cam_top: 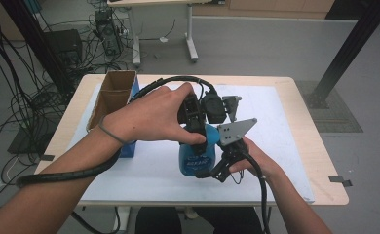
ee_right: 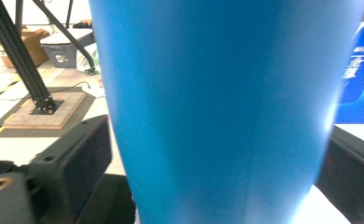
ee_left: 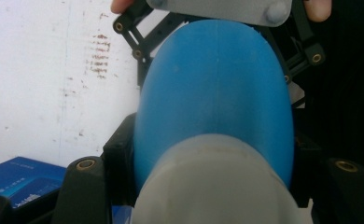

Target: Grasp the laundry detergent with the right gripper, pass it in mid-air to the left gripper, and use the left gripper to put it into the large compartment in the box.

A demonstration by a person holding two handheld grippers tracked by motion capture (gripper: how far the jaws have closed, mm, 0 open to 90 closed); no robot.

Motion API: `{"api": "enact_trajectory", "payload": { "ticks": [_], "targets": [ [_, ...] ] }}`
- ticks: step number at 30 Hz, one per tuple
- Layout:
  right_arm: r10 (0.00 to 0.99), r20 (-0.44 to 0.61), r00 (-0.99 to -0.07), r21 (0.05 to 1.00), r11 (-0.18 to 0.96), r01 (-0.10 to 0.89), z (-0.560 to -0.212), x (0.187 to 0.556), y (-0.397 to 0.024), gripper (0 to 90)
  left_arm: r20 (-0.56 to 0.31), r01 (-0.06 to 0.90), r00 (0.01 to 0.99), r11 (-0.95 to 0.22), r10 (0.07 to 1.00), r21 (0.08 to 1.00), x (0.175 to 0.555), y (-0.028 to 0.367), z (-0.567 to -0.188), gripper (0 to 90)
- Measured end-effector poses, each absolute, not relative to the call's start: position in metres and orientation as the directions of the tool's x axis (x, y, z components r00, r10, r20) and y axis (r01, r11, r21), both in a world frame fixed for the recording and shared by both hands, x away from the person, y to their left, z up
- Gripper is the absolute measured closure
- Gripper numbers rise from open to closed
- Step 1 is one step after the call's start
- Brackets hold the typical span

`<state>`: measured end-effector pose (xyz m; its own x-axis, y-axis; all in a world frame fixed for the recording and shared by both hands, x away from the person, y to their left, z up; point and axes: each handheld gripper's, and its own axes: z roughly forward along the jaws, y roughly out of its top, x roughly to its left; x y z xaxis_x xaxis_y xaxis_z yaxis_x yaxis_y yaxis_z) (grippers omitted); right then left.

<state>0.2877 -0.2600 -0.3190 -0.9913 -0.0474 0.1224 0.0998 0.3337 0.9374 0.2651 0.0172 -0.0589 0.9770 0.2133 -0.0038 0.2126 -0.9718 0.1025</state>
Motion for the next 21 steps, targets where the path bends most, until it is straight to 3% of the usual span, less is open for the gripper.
{"api": "enact_trajectory", "payload": {
  "ticks": [3,21],
  "targets": [
    [-0.044,0.112,-0.993,0.942,0.322,0.092,-0.3198,0.2875,-0.2619,0.4,-0.001,0.214,0.977,-0.971,0.215,0.104,0.265,0.0178,-0.0584,37.9],
    [-0.025,0.092,-0.995,0.949,0.305,0.08,-0.3207,0.286,-0.2695,0.0,0.008,0.218,0.976,-0.97,0.22,0.104,0.2628,0.0171,-0.0559,37.9]
  ]
}}
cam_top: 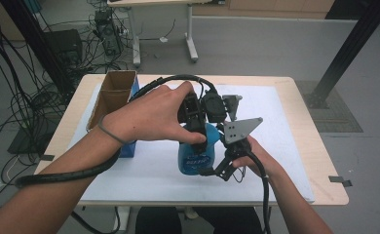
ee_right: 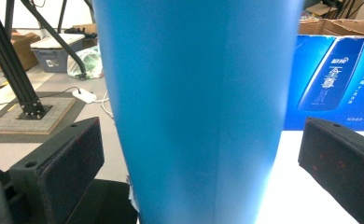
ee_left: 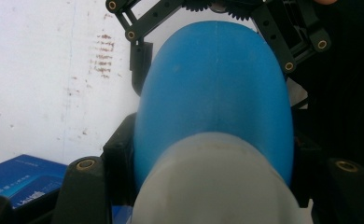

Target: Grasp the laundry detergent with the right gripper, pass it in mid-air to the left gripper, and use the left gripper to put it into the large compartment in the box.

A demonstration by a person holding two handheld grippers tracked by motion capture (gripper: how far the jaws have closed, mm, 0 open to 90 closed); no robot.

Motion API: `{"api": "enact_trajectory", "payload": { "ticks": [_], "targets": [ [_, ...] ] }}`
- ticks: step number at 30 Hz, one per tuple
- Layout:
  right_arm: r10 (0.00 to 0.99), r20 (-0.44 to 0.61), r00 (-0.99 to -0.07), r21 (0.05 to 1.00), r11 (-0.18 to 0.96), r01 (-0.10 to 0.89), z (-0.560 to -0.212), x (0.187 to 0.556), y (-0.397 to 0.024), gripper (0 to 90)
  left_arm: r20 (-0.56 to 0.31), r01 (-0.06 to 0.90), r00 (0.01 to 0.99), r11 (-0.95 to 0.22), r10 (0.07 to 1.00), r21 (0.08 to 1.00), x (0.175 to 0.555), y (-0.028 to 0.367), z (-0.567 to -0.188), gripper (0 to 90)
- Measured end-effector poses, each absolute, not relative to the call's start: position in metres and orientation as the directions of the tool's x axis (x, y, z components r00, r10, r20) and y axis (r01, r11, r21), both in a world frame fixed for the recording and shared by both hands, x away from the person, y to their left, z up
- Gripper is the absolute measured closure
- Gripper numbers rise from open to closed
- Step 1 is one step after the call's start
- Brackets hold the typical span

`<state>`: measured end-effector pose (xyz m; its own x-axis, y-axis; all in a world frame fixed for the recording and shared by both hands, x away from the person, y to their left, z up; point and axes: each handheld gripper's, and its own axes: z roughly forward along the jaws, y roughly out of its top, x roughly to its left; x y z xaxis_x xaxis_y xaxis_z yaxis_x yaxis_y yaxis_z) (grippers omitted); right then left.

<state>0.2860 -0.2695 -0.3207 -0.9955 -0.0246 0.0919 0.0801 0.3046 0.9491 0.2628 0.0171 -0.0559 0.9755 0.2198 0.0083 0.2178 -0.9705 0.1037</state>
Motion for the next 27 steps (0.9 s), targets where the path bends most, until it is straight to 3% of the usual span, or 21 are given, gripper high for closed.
{"api": "enact_trajectory", "payload": {
  "ticks": [18,27],
  "targets": [
    [0.019,0.101,-0.995,0.95,0.296,0.102,-0.326,0.283,-0.279,0.2,0.008,0.236,0.971,-0.964,0.238,0.121,0.264,0.03,-0.053,37.9],
    [0.04,0.105,-0.994,0.951,0.288,0.112,-0.33,0.282,-0.283,0.2,0.017,0.293,0.955,-0.948,0.297,0.123,0.268,0.04,-0.049,38.0]
  ]
}}
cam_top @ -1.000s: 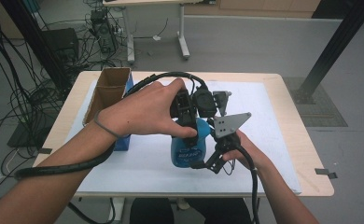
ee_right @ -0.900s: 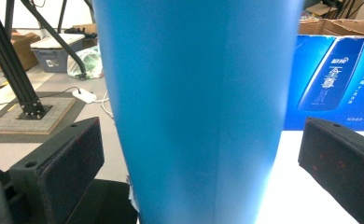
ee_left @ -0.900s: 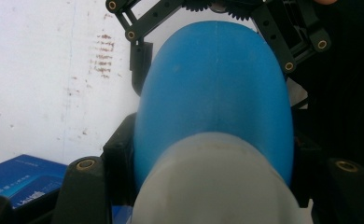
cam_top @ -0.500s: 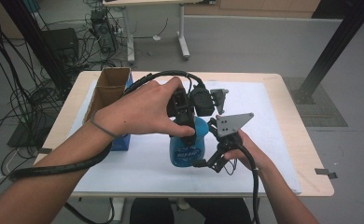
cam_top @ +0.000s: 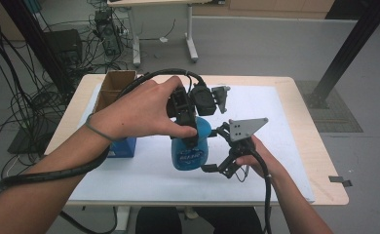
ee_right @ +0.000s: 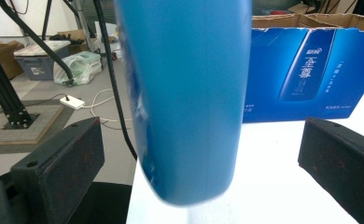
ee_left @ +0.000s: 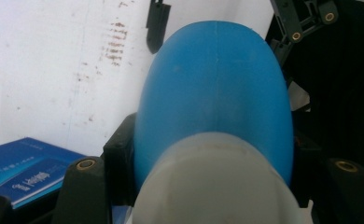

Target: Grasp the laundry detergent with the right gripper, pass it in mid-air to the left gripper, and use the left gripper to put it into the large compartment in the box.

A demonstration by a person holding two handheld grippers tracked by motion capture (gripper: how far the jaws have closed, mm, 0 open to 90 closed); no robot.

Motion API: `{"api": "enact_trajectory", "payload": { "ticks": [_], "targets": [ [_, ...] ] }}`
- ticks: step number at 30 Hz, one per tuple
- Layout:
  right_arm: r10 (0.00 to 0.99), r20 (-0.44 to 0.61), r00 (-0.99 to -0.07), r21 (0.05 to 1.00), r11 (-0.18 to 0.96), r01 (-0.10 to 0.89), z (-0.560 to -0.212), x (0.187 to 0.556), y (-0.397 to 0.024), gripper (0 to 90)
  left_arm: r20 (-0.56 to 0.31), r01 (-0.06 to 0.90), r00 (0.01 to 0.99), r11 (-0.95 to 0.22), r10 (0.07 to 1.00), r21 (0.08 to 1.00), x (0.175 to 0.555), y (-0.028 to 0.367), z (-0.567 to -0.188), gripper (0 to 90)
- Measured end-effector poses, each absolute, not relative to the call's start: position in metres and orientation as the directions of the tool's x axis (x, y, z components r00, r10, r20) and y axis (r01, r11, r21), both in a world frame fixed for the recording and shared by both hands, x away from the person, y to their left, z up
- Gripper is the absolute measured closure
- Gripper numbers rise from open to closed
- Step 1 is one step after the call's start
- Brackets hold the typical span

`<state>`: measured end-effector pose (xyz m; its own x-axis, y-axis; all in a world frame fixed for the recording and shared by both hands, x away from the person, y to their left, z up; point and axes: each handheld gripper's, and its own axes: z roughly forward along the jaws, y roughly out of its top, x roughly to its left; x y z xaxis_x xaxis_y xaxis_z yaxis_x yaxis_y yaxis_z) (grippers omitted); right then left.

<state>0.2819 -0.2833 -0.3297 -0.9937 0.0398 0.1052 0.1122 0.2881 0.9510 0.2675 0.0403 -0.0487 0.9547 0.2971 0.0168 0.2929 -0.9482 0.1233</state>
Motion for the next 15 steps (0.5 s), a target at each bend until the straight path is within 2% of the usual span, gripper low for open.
{"api": "enact_trajectory", "payload": {
  "ticks": [15],
  "targets": [
    [0.074,0.108,-0.991,0.951,0.282,0.124,-0.334,0.277,-0.291,0.2,0.036,0.448,0.89,-0.886,0.455,0.12,0.281,0.059,-0.032,38.0]
  ]
}}
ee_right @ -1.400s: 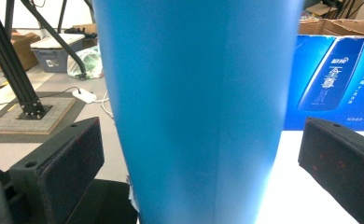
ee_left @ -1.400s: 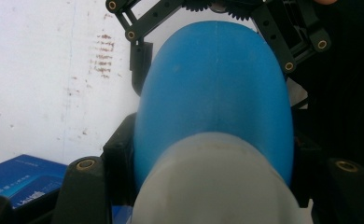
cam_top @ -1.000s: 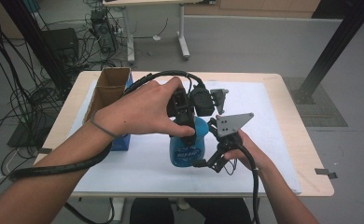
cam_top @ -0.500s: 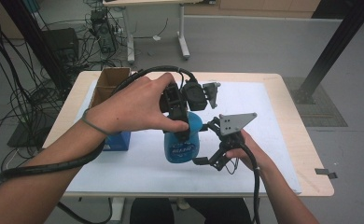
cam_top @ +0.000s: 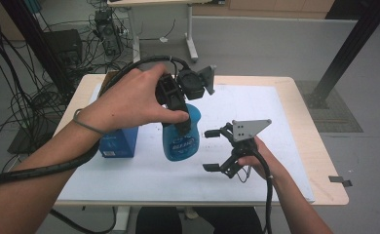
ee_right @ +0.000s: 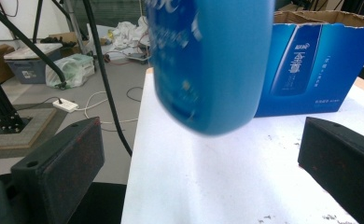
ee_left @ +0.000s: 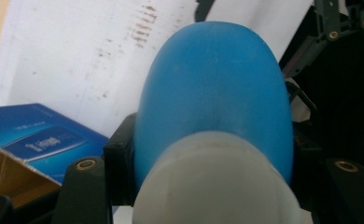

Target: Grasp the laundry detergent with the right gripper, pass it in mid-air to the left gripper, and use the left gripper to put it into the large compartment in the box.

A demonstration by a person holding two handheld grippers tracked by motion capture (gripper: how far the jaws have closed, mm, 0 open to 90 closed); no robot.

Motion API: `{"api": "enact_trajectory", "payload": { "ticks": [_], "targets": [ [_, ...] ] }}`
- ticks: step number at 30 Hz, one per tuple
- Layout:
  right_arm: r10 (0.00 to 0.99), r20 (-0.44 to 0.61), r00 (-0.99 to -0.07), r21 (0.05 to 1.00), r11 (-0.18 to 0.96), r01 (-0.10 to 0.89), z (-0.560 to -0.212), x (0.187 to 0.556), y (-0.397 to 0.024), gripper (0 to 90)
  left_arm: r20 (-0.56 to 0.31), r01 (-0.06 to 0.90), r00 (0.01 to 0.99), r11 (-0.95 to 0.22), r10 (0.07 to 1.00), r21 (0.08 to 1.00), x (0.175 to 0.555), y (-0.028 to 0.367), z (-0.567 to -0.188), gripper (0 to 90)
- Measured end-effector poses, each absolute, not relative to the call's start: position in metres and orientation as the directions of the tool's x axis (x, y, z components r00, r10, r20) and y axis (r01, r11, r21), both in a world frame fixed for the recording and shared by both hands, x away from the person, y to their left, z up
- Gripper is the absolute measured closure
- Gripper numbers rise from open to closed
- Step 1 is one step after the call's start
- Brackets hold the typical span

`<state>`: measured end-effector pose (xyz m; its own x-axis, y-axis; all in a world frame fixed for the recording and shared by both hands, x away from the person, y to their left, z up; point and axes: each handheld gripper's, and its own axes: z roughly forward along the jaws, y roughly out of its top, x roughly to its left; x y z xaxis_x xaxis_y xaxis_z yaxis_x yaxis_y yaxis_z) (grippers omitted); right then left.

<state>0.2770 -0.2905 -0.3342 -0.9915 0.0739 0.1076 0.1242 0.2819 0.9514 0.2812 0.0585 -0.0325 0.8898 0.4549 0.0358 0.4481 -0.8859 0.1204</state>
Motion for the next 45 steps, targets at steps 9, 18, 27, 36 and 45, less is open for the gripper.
{"api": "enact_trajectory", "payload": {
  "ticks": [9,18,27,36,45],
  "targets": [
    [0.083,0.112,-0.99,0.951,0.279,0.131,-0.335,0.275,-0.292,0.2,0.065,0.588,0.795,-0.792,0.603,0.164,0.286,0.077,-0.02,37.9],
    [0.093,0.119,-0.989,0.95,0.279,0.141,-0.336,0.273,-0.294,0.2,0.077,0.687,0.699,-0.698,0.711,0.202,0.292,0.094,-0.008,37.9],
    [0.099,0.127,-0.987,0.948,0.28,0.15,-0.338,0.27,-0.295,0.3,0.077,0.776,0.596,-0.598,0.799,0.201,0.307,0.109,-0.004,37.9],
    [0.108,0.13,-0.986,0.946,0.285,0.156,-0.339,0.268,-0.297,0.3,0.082,0.845,0.49,-0.496,0.868,0.201,0.324,0.129,0.002,38.0],
    [0.112,0.129,-0.985,0.942,0.297,0.157,-0.338,0.268,-0.297,0.4,0.078,0.893,0.391,-0.398,0.917,0.208,0.339,0.154,0.009,37.9]
  ]
}}
